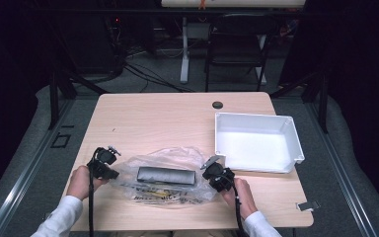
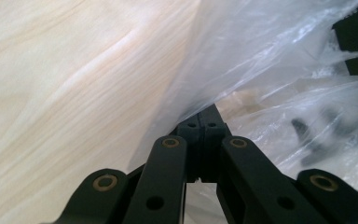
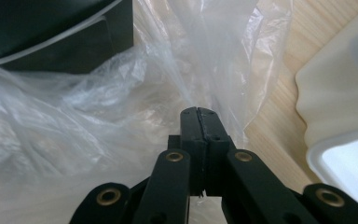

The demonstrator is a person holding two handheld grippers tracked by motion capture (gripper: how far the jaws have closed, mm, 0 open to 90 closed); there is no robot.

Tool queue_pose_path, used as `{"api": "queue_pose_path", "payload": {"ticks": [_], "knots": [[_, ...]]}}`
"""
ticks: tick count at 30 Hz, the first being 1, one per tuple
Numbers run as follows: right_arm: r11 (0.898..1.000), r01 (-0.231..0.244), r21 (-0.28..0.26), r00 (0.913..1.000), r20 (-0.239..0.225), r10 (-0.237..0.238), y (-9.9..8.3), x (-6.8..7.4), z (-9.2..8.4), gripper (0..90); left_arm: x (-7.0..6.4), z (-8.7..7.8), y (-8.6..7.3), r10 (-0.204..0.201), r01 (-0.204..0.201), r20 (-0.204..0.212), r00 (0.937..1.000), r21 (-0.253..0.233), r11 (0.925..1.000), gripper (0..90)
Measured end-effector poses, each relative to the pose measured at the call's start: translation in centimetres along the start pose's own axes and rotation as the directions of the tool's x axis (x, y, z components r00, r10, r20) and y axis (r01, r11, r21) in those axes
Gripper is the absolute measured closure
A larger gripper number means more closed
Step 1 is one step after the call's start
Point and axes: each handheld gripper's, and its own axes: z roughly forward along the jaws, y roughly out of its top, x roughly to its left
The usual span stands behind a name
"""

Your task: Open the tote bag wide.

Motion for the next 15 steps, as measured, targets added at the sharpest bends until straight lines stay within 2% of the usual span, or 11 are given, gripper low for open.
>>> {"api": "queue_pose_path", "payload": {"ticks": [2, 4, 5, 6, 8, 10, 11, 12, 14, 15], "knots": [[1.000, 0.027, 0.015, 0.9992, 0.030, -0.027, 0.2, 0.2, 0.2, 90.0, 0.1, 0.0, -0.1, -0.007, 0.007, 0.014, 0.9999, -0.007, 1.0000, 90.0], [0.999, 0.033, 0.020, 0.9980, 0.054, -0.034, 0.3, 0.1, 0.5, 89.3, -0.1, 0.1, 0.0, 0.000, 0.000, 0.022, 0.9998, 0.000, 1.0000, 89.5], [0.999, 0.033, 0.028, 0.9980, 0.052, -0.035, 0.3, 0.0, 0.5, 82.5, -0.4, 0.0, 0.1, 0.012, -0.012, 0.010, 0.9999, 0.002, 0.9999, 87.4], [0.999, 0.033, 0.022, 0.9985, 0.044, -0.034, 0.3, -0.2, 0.3, 77.0, -0.6, -0.2, 0.2, 0.021, -0.021, 0.010, 0.9997, -0.001, 0.9998, 82.8], [1.000, 0.012, -0.017, 0.9999, 0.007, -0.012, 0.3, -0.6, -0.8, 61.9, -1.0, -1.0, 0.4, 0.020, -0.020, 0.014, 0.9997, -0.032, 0.9993, 65.5], [0.997, -0.025, -0.077, 0.9990, -0.040, 0.022, 0.2, -1.3, -2.8, 57.1, -1.6, -2.1, 0.7, 0.037, -0.036, 0.009, 0.9993, -0.077, 0.9964, 54.6], [0.994, -0.037, -0.103, 0.9986, -0.042, 0.032, 0.2, -1.4, -3.5, 54.1, -1.8, -2.8, 0.9, 0.042, -0.041, 0.005, 0.9991, -0.097, 0.9945, 49.8], [0.990, -0.057, -0.132, 0.9969, -0.063, 0.049, 0.1, -1.7, -4.7, 48.8, -2.0, -3.2, 1.0, 0.051, -0.050, 0.003, 0.9987, -0.115, 0.9921, 45.7], [0.980, -0.078, -0.183, 0.9931, -0.100, 0.060, -0.1, -1.9, -6.4, 45.5, -2.2, -4.1, 1.5, 0.043, -0.041, 0.005, 0.9991, -0.157, 0.9868, 41.7], [0.975, -0.068, -0.209, 0.9919, -0.119, 0.044, -0.2, -1.6, -7.4, 42.4, -2.2, -4.4, 1.7, 0.042, -0.040, 0.006, 0.9991, -0.169, 0.9847, 39.9]]}}
